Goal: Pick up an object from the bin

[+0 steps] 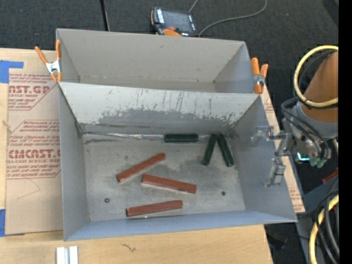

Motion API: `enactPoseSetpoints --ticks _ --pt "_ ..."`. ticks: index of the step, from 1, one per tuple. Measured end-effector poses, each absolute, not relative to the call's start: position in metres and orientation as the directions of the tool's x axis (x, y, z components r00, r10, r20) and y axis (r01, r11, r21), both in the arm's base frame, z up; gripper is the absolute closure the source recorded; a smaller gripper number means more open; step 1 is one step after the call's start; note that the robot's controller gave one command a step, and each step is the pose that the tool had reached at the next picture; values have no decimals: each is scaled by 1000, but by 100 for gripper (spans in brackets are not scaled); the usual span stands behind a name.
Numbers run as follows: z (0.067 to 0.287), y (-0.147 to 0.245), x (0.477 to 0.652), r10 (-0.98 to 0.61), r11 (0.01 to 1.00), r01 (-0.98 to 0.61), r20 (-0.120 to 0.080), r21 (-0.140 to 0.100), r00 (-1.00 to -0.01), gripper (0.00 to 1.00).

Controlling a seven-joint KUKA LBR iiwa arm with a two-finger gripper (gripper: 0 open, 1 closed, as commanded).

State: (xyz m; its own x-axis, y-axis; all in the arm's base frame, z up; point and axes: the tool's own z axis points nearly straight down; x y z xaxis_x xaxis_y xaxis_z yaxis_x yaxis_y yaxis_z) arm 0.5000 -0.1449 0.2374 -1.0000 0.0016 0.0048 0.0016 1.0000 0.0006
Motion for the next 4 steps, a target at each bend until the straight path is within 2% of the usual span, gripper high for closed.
enactPoseSetpoints --ticks 1,2,3,4 --pt "96 -106 525 -183 983 -183 5 3 -983 0" --pt "72 -29 537 -573 819 -573 -2 4 -819 0" --pt "74 91 543 -569 823 -569 -6 4 -823 0" --pt "71 102 492 -531 848 -531 -4 0 -848 0"
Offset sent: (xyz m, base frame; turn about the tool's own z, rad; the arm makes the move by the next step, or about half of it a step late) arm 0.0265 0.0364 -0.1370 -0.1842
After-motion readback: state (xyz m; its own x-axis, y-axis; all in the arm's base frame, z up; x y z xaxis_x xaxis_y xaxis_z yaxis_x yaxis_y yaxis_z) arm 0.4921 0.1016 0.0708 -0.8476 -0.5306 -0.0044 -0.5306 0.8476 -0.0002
